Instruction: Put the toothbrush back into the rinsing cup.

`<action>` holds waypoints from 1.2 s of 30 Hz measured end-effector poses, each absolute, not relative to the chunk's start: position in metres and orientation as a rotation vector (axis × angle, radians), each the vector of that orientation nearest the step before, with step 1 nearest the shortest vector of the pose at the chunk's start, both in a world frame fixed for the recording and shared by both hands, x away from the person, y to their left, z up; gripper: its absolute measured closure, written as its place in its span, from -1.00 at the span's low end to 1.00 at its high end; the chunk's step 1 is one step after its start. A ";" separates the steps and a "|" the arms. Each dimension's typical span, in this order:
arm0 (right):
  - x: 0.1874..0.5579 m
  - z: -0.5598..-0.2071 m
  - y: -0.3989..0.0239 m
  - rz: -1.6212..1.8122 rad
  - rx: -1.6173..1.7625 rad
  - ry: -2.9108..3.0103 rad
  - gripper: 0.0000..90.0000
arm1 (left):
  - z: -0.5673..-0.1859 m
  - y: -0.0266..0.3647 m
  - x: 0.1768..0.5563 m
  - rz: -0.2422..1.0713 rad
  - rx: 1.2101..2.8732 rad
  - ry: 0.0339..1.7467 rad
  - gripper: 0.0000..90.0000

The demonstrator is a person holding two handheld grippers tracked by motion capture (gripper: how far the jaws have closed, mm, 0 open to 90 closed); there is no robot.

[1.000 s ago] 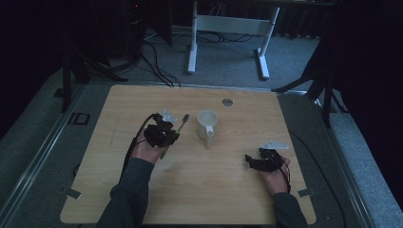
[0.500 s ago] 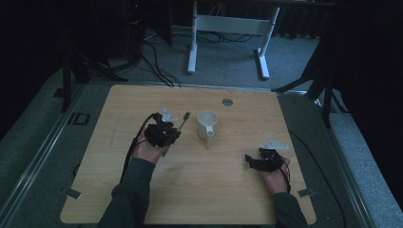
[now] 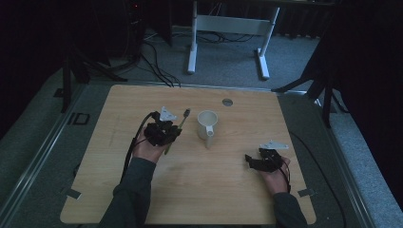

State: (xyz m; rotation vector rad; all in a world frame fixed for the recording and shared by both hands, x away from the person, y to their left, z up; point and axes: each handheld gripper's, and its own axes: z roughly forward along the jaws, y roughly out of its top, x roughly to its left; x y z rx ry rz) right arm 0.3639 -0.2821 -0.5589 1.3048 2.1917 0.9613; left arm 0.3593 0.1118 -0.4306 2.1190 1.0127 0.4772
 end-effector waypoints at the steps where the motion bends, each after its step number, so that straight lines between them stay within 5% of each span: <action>1: 0.364 -0.559 -0.282 0.961 1.305 2.192 -0.38 | -0.430 0.112 0.359 0.473 2.117 1.012 0.74; 36: 0.364 -0.559 -0.282 0.962 1.306 2.191 -0.38 | -0.424 0.105 0.360 0.472 2.047 0.966 0.73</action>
